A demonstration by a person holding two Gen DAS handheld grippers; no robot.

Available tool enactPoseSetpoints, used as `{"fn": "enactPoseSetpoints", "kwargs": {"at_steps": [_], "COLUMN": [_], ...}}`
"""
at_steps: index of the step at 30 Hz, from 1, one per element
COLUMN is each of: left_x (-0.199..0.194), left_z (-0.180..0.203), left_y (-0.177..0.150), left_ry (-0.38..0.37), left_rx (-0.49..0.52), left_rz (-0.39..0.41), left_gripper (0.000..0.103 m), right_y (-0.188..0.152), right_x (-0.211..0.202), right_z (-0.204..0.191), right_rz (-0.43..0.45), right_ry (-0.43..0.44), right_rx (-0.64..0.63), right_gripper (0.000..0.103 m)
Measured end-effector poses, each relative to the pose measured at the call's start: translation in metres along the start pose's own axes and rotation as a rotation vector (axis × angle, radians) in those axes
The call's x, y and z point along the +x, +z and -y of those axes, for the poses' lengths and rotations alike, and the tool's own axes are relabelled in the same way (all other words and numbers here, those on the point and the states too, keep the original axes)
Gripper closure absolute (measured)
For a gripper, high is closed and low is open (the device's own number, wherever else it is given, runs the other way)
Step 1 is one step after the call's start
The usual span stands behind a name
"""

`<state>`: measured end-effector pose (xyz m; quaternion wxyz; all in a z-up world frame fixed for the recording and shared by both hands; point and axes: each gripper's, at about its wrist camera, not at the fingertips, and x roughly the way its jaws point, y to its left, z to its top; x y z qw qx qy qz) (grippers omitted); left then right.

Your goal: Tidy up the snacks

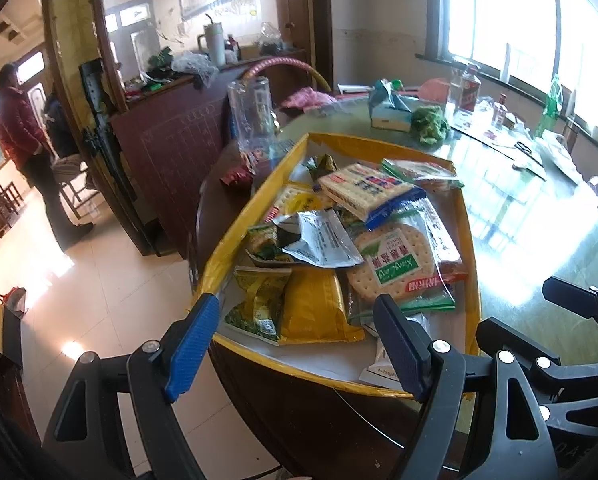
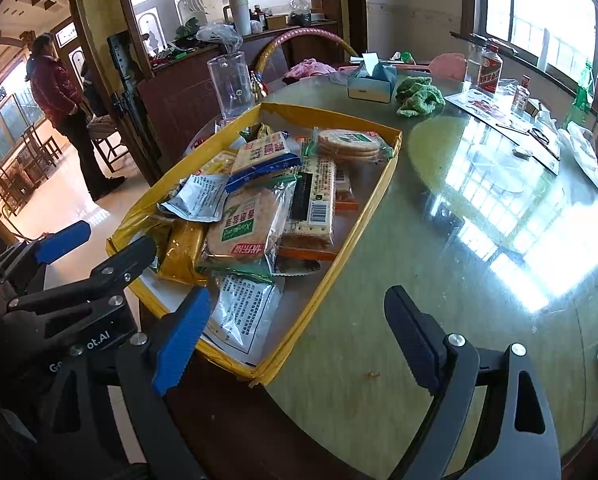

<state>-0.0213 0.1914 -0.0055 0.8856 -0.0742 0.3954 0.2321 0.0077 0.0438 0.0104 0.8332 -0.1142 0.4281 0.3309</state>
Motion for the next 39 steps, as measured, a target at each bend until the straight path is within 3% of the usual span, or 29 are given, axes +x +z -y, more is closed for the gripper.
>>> {"fn": "enactPoseSetpoints", "kwargs": {"at_steps": [15, 29, 39], "left_x": [0.006, 0.021, 0.024], "left_z": [-0.006, -0.013, -0.014], "left_y": [0.008, 0.015, 0.018], "left_ry": [-0.034, -0.111, -0.139], "left_rx": [0.034, 0.074, 0.091], "left_rz": [-0.047, -0.098, -0.089], "left_gripper": [0.024, 0.024, 0.024], "right_y": [0.002, 0.009, 0.012], "right_x": [0.005, 0.013, 0.016], "right_z": [-0.004, -0.010, -0.013], "right_rz": [-0.025, -0.044, -0.045], "right_ry": [-0.024, -0.049, -0.058], "right_rx": [-0.009, -0.005, 0.003], "right_gripper": [0.015, 0.015, 0.015]}}
